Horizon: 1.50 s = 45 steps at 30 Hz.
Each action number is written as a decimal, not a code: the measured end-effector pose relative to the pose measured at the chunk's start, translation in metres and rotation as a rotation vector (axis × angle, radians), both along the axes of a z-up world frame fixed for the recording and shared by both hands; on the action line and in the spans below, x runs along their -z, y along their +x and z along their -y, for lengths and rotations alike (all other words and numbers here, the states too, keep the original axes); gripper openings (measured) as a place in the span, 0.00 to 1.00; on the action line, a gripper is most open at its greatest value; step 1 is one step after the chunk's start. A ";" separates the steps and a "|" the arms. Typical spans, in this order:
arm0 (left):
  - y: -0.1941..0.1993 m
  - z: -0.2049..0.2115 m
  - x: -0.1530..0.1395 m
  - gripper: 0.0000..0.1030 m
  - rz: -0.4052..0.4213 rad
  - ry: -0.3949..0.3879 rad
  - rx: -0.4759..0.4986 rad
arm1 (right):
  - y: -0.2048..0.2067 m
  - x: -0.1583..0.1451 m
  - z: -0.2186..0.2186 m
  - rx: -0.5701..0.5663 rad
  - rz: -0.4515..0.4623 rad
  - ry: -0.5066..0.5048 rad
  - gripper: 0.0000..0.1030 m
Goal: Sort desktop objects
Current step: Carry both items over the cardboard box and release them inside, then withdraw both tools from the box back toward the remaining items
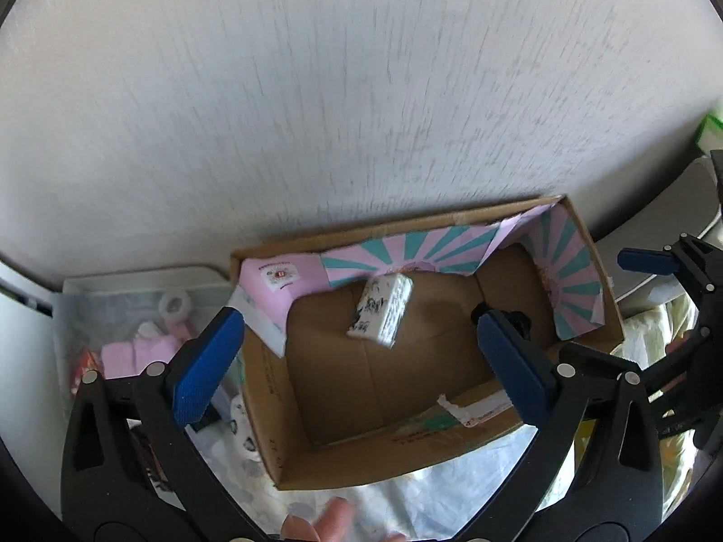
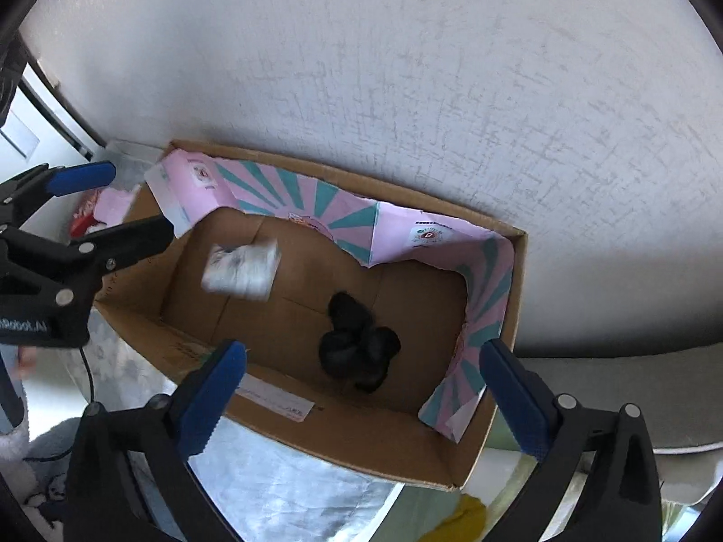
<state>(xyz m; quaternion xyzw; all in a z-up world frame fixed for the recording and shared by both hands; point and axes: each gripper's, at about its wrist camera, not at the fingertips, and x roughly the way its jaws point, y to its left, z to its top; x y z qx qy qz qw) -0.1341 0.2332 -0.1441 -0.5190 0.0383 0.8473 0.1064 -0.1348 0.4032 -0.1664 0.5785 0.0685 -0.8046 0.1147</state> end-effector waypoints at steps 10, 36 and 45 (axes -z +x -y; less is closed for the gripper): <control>0.014 0.017 -0.029 1.00 -0.060 0.073 0.063 | 0.008 -0.015 0.004 0.005 -0.041 0.022 1.00; 0.064 0.130 -0.101 1.00 -0.181 0.067 0.016 | 0.055 -0.085 0.056 0.057 -0.208 0.063 1.00; 0.065 0.223 -0.105 1.00 -0.181 0.056 -0.115 | 0.064 -0.093 0.114 -0.020 -0.258 -0.041 1.00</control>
